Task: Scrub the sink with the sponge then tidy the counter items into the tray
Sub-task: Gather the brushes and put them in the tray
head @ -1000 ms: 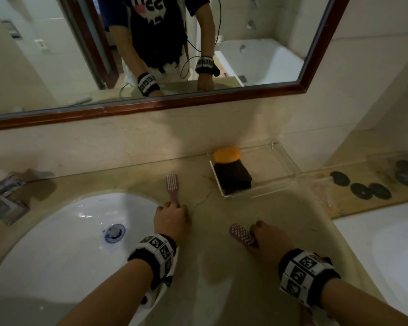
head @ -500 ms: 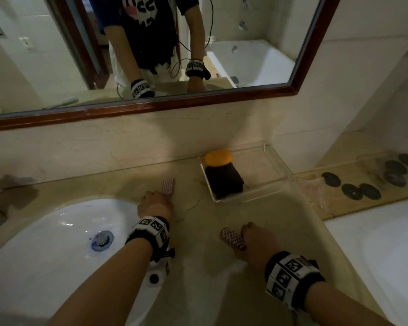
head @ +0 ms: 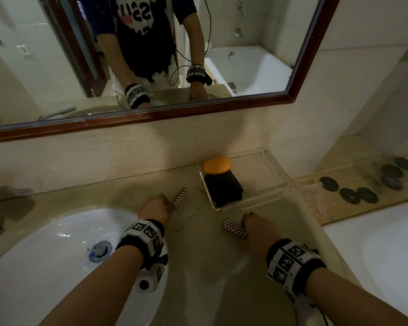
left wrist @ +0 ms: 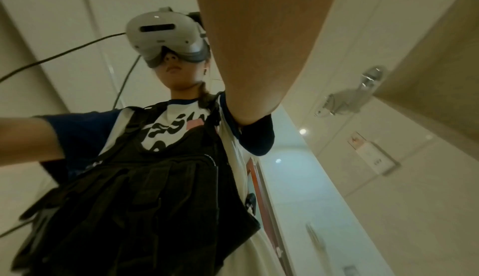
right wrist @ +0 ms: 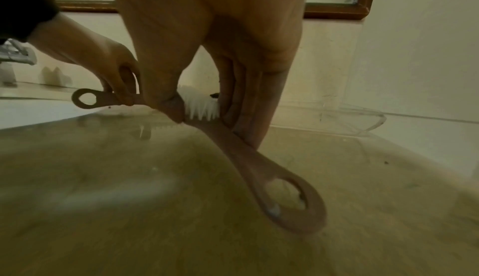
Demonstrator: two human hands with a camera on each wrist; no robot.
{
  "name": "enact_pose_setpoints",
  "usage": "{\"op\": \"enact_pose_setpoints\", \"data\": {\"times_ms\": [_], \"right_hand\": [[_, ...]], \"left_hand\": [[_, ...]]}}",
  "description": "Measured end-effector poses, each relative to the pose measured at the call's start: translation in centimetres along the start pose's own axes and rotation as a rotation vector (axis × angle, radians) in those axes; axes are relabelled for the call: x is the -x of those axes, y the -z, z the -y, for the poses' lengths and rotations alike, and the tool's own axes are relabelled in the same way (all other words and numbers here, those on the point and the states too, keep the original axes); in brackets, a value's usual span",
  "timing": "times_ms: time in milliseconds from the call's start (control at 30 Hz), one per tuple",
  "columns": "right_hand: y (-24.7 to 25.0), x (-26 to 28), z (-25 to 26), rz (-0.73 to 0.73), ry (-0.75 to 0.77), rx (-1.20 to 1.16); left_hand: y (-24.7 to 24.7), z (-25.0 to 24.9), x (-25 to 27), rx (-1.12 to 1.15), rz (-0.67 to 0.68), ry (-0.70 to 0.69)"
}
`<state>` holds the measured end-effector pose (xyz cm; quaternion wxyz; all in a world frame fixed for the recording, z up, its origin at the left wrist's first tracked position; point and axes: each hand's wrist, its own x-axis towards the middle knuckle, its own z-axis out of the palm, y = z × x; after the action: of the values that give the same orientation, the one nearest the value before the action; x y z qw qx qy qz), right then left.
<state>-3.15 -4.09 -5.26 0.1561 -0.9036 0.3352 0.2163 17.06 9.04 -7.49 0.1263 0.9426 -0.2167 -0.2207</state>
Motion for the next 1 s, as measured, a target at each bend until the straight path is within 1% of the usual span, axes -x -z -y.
{"op": "enact_pose_setpoints", "data": {"times_ms": [67,167,200,267,333,400,467,600,633,700,767,867,1000], "right_hand": [[0.9,0.0,-0.5,-0.028,-0.021,-0.050],[3.5,-0.4,-1.9,-0.139,-0.081,-0.165],[4.6,-0.5,-2.5,-0.181,-0.097,-0.193],[6.7,-1.1,-3.8,-0.249,-0.131,-0.251],[8.5,-2.2,-5.1,-0.288,-0.158,-0.286],[9.8,-3.6,-6.3,-0.300,-0.182,-0.300],[10.7,-5.0,-7.3,-0.276,-0.186,-0.333],[11.5,-8.1,-8.8,-0.217,-0.176,-0.414],[11.7,-9.0,-9.1,-0.202,-0.159,-0.416],[12.1,-10.8,-9.4,-0.178,-0.127,-0.421],[12.5,-12.3,-9.7,-0.151,-0.115,-0.439],[12.7,-13.8,-9.7,-0.122,-0.128,-0.418],[12.9,-14.9,-9.3,-0.067,-0.034,-0.332]], "left_hand": [[0.8,0.0,0.6,0.068,-0.048,-0.030],[2.4,-0.8,1.7,0.159,-0.161,-0.118],[2.7,-1.6,2.1,0.226,-0.168,-0.129],[3.1,-3.8,2.8,0.400,-0.128,-0.145],[2.5,-6.4,2.3,0.516,-0.084,-0.169],[1.8,-9.2,1.7,0.588,0.017,-0.170],[0.6,-12.0,1.0,0.640,0.122,-0.150],[-2.4,-16.9,-0.3,0.679,0.255,-0.068],[-3.3,-17.8,-0.7,0.680,0.263,-0.053],[-4.5,-19.2,-1.4,0.663,0.238,-0.016],[-5.4,-20.2,-2.1,0.616,0.199,0.022],[-6.1,-21.1,-2.9,0.557,0.201,0.066],[-6.7,-21.7,-3.9,0.487,0.197,0.103]]}}
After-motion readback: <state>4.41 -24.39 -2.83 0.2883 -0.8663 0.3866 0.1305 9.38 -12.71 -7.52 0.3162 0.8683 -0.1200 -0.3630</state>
